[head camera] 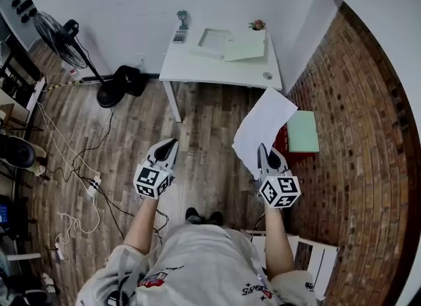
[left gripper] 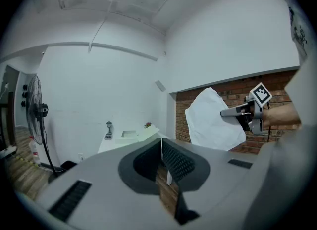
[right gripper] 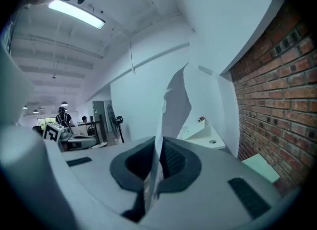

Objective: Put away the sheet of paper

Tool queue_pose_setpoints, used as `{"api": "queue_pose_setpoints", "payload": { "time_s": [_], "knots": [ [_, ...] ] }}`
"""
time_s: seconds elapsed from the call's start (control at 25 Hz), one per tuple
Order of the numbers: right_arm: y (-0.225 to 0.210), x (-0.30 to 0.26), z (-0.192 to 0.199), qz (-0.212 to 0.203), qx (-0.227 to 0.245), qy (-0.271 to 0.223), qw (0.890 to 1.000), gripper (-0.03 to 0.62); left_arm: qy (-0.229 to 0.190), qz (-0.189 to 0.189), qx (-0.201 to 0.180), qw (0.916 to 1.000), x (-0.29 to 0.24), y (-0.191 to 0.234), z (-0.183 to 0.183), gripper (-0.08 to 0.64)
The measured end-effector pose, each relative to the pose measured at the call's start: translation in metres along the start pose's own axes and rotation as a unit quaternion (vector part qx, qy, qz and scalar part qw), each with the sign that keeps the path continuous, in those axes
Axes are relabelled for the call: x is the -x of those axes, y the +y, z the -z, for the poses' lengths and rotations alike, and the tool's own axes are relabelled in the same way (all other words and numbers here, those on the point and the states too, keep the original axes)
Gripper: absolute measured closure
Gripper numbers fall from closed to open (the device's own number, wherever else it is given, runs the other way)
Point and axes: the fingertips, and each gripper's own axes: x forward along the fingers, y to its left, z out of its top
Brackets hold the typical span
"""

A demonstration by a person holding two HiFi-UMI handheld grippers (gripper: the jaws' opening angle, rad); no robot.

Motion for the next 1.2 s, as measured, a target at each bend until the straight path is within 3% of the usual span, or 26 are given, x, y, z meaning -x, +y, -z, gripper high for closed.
{"api": "queue_pose_setpoints", "payload": {
  "time_s": [0.84,1.2],
  "knots": [
    [-0.046,-0.005,0.008,-0.024,-0.015,0.019,0.999,0.595,0.022,-0.032,0.016,0.9991,-0.019,-0.029,0.016,0.533],
    [-0.072,-0.061,0.008,-0.029,-0.02,0.028,0.999,0.595,0.022,-0.035,0.02,0.999,-0.073,0.004,0.016,0.533]
  ]
}}
